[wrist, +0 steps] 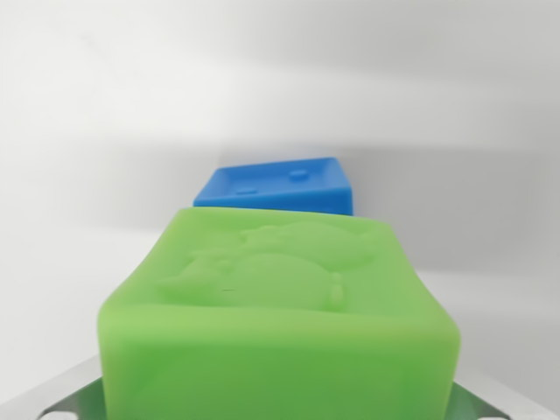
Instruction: Stack cube
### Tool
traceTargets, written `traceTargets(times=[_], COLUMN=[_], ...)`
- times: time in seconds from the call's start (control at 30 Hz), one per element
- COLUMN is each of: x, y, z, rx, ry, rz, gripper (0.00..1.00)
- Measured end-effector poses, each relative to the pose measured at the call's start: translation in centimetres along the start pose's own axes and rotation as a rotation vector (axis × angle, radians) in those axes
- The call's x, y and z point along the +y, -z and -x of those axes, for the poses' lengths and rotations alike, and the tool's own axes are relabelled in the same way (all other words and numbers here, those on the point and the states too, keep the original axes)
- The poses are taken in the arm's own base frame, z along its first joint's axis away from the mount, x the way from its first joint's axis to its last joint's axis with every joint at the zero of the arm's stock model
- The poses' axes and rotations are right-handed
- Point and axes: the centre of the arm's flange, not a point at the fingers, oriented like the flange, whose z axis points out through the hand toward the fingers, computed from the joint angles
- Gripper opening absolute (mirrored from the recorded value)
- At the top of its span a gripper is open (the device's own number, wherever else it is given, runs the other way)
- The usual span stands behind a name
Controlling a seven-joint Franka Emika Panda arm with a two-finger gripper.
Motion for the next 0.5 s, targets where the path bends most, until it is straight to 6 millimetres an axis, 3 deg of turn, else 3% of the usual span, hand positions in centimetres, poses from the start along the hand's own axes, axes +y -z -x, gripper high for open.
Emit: traceTargets(times=[0.5], x=[-0.1], y=[-2.8], z=[0.0], rx=[0.002], ry=[0.000], rz=[-0.002], gripper=[0.00])
